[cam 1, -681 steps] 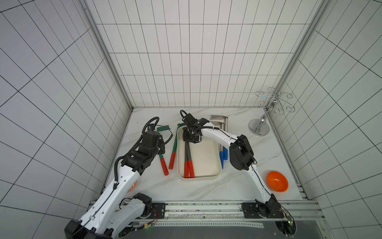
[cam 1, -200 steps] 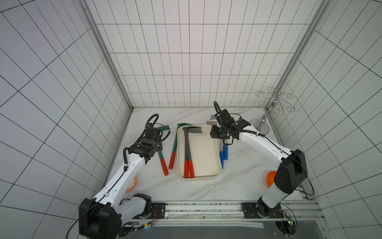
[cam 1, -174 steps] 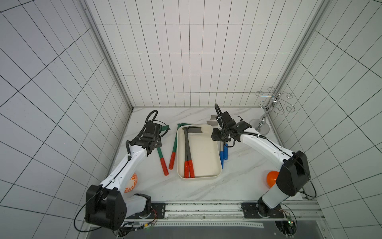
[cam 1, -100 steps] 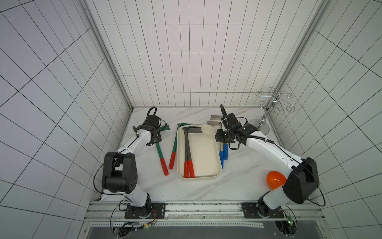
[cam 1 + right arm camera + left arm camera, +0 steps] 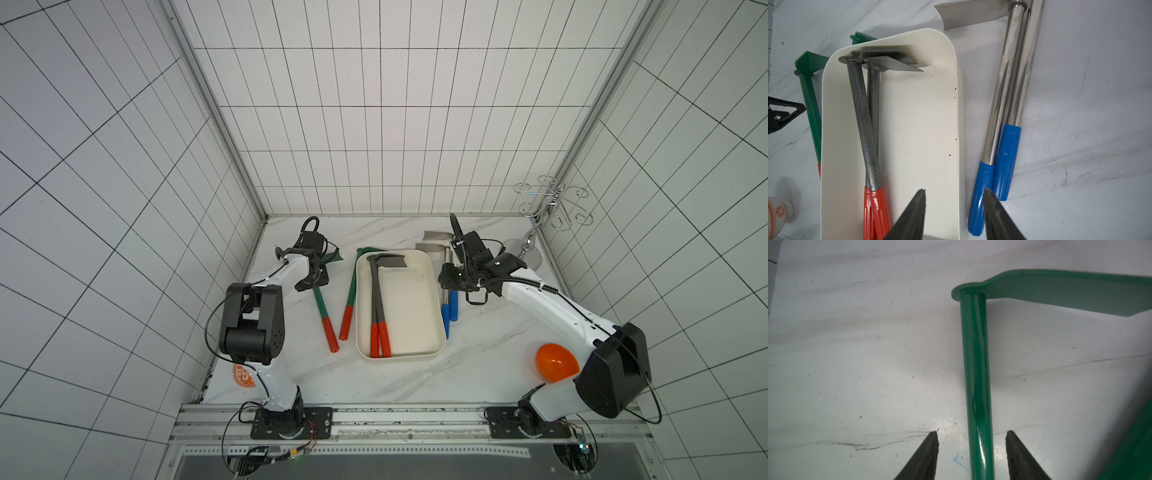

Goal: Put the small hoe into the storage box
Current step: Pick up the hoe from the center of the board.

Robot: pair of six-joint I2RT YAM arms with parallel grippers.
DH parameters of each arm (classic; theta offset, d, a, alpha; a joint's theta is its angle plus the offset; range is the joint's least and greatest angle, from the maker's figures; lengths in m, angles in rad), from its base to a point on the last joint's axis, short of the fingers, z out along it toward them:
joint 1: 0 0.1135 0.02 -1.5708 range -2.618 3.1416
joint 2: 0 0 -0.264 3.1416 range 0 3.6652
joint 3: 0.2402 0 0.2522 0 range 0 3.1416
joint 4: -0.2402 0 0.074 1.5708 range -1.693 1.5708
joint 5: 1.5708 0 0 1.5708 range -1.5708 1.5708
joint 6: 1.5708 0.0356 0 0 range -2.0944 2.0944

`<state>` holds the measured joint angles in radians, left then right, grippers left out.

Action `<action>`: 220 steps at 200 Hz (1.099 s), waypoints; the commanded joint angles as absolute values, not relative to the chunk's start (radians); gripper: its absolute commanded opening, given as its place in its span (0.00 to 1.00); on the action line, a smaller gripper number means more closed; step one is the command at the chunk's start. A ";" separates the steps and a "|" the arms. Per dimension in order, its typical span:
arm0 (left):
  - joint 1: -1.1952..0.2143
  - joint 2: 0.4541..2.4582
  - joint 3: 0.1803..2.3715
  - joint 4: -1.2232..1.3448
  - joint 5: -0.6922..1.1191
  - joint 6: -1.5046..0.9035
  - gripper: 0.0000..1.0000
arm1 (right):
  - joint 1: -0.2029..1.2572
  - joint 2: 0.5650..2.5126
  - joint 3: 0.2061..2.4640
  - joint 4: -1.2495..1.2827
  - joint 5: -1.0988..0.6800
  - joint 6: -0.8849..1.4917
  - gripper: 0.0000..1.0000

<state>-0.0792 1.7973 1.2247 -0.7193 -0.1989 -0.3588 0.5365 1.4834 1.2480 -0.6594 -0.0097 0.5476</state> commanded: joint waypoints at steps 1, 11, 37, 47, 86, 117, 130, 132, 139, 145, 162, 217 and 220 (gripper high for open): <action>-0.076 1.827 1.252 -0.681 -0.184 -0.353 0.54 | 0.531 1.467 1.199 -0.652 -0.012 0.540 0.47; -0.073 1.830 1.249 -0.671 -0.176 -0.350 0.53 | 0.530 1.466 1.198 -0.652 -0.011 0.538 0.47; -0.062 1.838 1.239 -0.649 -0.153 -0.350 0.52 | 0.530 1.466 1.197 -0.653 -0.012 0.538 0.46; -0.060 1.842 1.237 -0.642 -0.147 -0.349 0.51 | 0.529 1.466 1.197 -0.652 -0.014 0.538 0.47; -0.059 1.854 1.229 -0.616 -0.135 -0.341 0.51 | 0.529 1.470 1.192 -0.649 -0.018 0.540 0.46; -0.059 1.870 1.223 -0.608 -0.133 -0.342 0.51 | 0.530 1.473 1.189 -0.649 -0.018 0.540 0.47; -0.058 1.877 1.224 -0.610 -0.135 -0.342 0.50 | 0.529 1.474 1.187 -0.649 -0.020 0.539 0.47; -0.058 1.878 1.224 -0.611 -0.137 -0.344 0.51 | 0.530 1.474 1.187 -0.649 -0.020 0.540 0.47; -0.058 1.880 1.223 -0.612 -0.142 -0.344 0.50 | 0.529 1.474 1.188 -0.649 -0.020 0.540 0.47; -0.057 1.880 1.221 -0.611 -0.148 -0.344 0.50 | 0.530 1.473 1.187 -0.649 -0.020 0.540 0.47; -0.050 1.875 1.212 -0.609 -0.151 -0.347 0.50 | 0.530 1.475 1.187 -0.649 -0.020 0.539 0.46; -0.032 1.884 1.200 -0.600 -0.130 -0.349 0.50 | 0.530 1.482 1.186 -0.649 -0.026 0.540 0.47; -0.031 1.885 1.200 -0.600 -0.129 -0.349 0.50 | 0.530 1.481 1.186 -0.648 -0.026 0.540 0.47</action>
<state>-0.0410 1.8622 1.2106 -0.6254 -0.1364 -0.3473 0.5365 1.4837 1.2324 -0.6460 -0.0185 0.5472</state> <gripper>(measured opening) 0.500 0.465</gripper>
